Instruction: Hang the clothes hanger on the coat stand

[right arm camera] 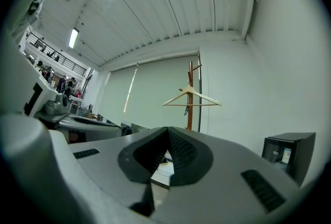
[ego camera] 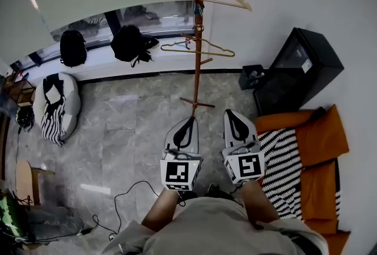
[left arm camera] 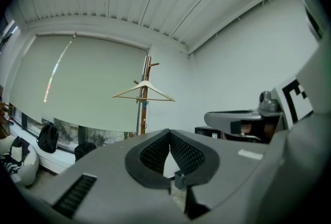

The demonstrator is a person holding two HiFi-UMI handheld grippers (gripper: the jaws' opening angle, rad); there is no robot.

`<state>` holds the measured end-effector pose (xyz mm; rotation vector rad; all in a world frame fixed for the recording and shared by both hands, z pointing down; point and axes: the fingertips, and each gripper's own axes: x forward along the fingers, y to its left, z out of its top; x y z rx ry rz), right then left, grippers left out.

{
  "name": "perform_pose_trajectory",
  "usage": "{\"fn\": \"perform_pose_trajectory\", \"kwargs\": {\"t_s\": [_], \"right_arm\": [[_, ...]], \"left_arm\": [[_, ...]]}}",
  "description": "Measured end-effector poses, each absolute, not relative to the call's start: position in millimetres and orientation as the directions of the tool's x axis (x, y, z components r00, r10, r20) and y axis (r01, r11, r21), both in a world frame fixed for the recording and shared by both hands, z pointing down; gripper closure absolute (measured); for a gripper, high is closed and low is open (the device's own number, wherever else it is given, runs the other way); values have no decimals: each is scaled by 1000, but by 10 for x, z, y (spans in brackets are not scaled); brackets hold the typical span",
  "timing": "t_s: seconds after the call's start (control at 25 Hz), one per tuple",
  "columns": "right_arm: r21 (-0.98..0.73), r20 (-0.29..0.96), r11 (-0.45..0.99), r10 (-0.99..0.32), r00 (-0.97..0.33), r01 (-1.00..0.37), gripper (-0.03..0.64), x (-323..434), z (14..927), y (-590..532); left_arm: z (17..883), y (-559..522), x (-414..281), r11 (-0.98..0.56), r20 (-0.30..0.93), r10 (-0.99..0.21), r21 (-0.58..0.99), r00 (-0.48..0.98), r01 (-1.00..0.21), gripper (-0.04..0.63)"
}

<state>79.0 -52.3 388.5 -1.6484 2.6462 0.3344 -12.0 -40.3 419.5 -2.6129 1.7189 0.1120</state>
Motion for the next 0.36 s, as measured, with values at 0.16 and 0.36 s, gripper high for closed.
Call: {"fn": "perform_pose_trajectory", "kwargs": {"t_s": [0.16,0.36], "right_arm": [[190,-110,422,-888,-446,-886,612,768,3923,-528],[188,-102,422,-890,-445,-887,612,704,3984,-515]], "left_arm": [[4248,-445,-129,-403,-64,-914,35,401,-914,584],[4324,-480,-209,-399,-43,-916,33,398,-916,584]]}}
